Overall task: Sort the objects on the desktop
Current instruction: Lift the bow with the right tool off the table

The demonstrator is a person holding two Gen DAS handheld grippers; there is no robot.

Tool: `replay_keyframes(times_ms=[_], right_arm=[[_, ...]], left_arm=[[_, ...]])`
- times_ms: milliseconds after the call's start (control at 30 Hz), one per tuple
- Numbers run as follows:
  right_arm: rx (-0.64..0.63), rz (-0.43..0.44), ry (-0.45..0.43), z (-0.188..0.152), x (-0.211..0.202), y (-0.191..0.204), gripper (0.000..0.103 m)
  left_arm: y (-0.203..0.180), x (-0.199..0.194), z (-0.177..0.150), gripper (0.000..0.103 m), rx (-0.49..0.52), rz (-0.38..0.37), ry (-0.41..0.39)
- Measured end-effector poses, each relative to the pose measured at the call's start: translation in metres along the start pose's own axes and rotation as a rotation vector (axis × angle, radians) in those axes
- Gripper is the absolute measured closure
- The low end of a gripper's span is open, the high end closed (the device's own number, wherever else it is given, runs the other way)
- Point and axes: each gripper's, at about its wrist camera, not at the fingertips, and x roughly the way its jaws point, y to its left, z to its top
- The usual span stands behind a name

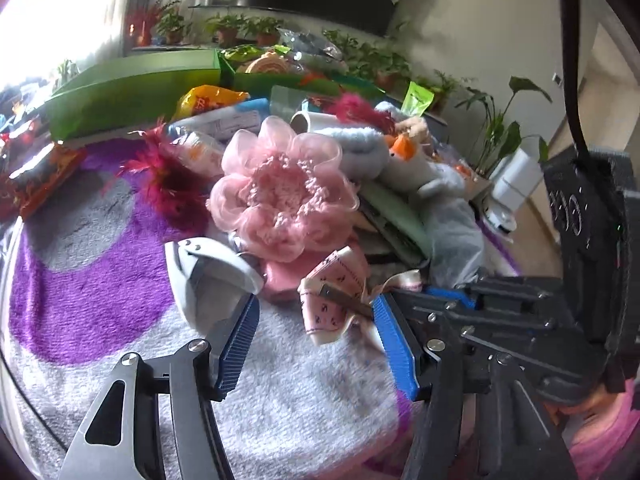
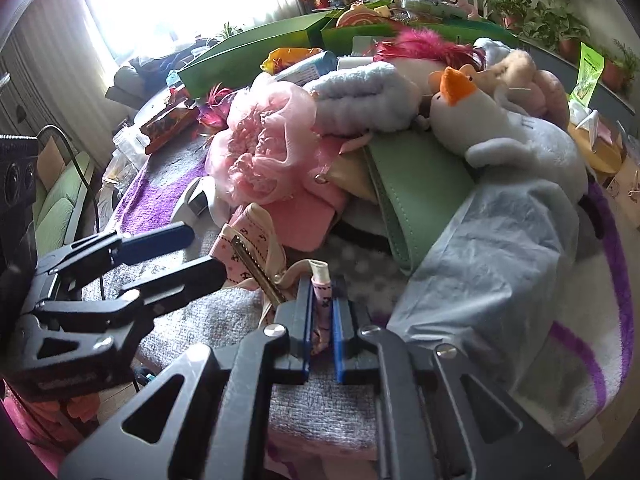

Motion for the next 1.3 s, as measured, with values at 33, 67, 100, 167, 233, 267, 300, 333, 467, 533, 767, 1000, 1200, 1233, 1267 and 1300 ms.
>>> replay_keyframes(times_ms=[33, 67, 100, 167, 233, 267, 300, 333, 467, 533, 767, 1000, 1200, 1233, 1267, 1300], right_arm=[[-0.001, 0.001, 0.001, 0.0, 0.001, 0.0, 0.094], [-0.003, 0.002, 0.001, 0.0, 0.001, 0.0, 0.094], [-0.004, 0.003, 0.002, 0.0, 0.001, 0.0, 0.094], [-0.006, 0.007, 0.0, 0.0, 0.001, 0.0, 0.094], [-0.006, 0.01, 0.001, 0.0, 0.002, 0.0, 0.094], [-0.006, 0.012, 0.0, 0.0, 0.003, 0.0, 0.094], [-0.006, 0.015, 0.0, 0.0, 0.003, -0.001, 0.094], [-0.006, 0.018, 0.001, 0.0, 0.003, -0.001, 0.094], [-0.004, 0.035, 0.0, -0.001, 0.003, 0.0, 0.092], [-0.002, 0.044, -0.001, -0.001, 0.002, 0.001, 0.092], [-0.024, 0.038, -0.014, -0.003, 0.0, 0.006, 0.096], [-0.026, 0.05, -0.045, 0.001, -0.011, 0.009, 0.096], [-0.059, 0.051, -0.078, 0.008, -0.021, 0.019, 0.096], [-0.066, 0.05, -0.083, 0.01, -0.022, 0.02, 0.096], [-0.073, 0.048, -0.09, 0.012, -0.024, 0.022, 0.096], [-0.079, 0.047, -0.098, 0.015, -0.027, 0.023, 0.096]], left_arm=[[0.0, 0.002, 0.001, 0.042, -0.001, 0.002, 0.005], [0.001, 0.005, 0.002, 0.042, -0.005, 0.009, 0.012], [0.003, 0.01, 0.003, 0.042, -0.017, 0.013, 0.021], [0.007, 0.017, 0.005, 0.043, -0.06, -0.01, 0.044], [0.013, 0.024, 0.006, 0.043, -0.115, -0.065, 0.067], [0.014, 0.025, 0.006, 0.043, -0.126, -0.07, 0.072], [0.013, 0.026, 0.006, 0.043, -0.125, -0.062, 0.068], [0.012, 0.026, 0.006, 0.046, -0.124, -0.062, 0.066], [0.016, 0.023, 0.005, 0.071, -0.153, -0.056, 0.063], [0.01, 0.019, 0.003, 0.079, -0.126, -0.038, 0.054], [-0.009, 0.002, 0.0, 0.087, -0.051, -0.048, 0.014], [-0.011, -0.012, 0.003, 0.087, -0.043, -0.061, -0.019], [-0.008, -0.02, 0.007, 0.087, -0.049, -0.054, -0.04], [-0.008, -0.021, 0.009, 0.087, -0.05, -0.052, -0.045], [-0.007, -0.024, 0.011, 0.087, -0.05, -0.052, -0.054], [-0.006, -0.027, 0.013, 0.087, -0.049, -0.05, -0.064]])
